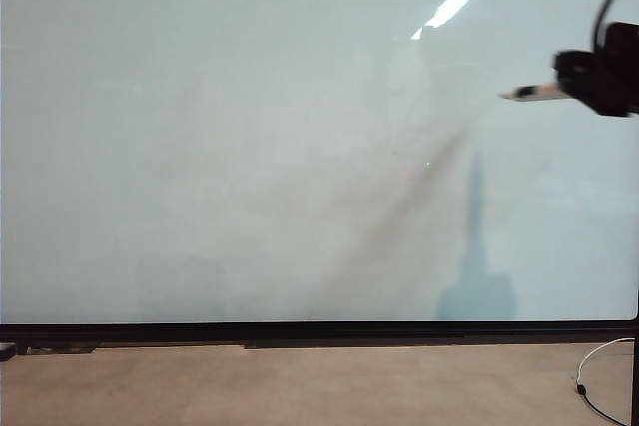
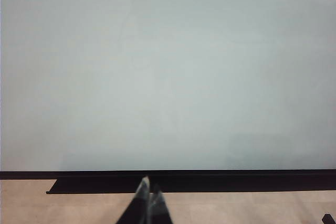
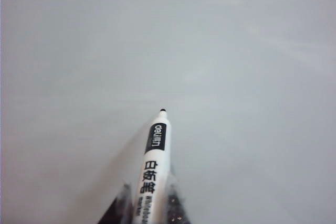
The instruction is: Pick up the pen on the shelf to the right of the whiteboard and draw a check mark.
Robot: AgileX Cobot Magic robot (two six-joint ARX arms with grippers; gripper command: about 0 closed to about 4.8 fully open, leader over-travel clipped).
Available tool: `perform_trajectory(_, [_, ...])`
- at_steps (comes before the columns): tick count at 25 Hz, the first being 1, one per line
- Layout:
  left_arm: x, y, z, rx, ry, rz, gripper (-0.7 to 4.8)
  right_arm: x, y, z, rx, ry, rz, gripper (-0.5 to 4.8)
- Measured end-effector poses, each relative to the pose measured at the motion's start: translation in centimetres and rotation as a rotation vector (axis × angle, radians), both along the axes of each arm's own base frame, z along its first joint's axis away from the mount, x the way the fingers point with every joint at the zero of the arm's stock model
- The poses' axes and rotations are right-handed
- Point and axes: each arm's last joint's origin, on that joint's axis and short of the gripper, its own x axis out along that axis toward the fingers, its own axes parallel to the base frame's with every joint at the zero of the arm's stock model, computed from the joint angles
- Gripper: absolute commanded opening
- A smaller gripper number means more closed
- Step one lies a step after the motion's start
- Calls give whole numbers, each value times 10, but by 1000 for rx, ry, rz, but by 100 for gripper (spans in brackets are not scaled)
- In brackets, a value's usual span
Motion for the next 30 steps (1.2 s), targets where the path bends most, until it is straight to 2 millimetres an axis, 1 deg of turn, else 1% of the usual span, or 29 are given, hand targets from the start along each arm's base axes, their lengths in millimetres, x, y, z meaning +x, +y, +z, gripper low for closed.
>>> perform_trajectory(2, [0,0,0,0,0,0,-4,2,6,2,20,12,65,-9])
perform_trajectory(4, [0,0,0,0,0,0,-4,10,12,9,36,25,152,-9])
perform_trajectory(8, [0,0,0,0,0,0,-4,15,23,14,29,34,235,-9])
perform_trajectory(11, [0,0,0,0,0,0,-4,22,28,14,27,54,267,-9])
perform_trajectory(21, [0,0,0,0,0,0,-4,38,60,5,18,119,383,-9])
perform_trajectory(24, [0,0,0,0,0,0,-4,51,72,2,14,130,406,-9])
perform_trajectory(27, [0,0,0,0,0,0,-4,57,79,1,12,136,418,-9])
perform_trajectory(30, [0,0,0,0,0,0,-4,67,84,2,14,129,413,-9])
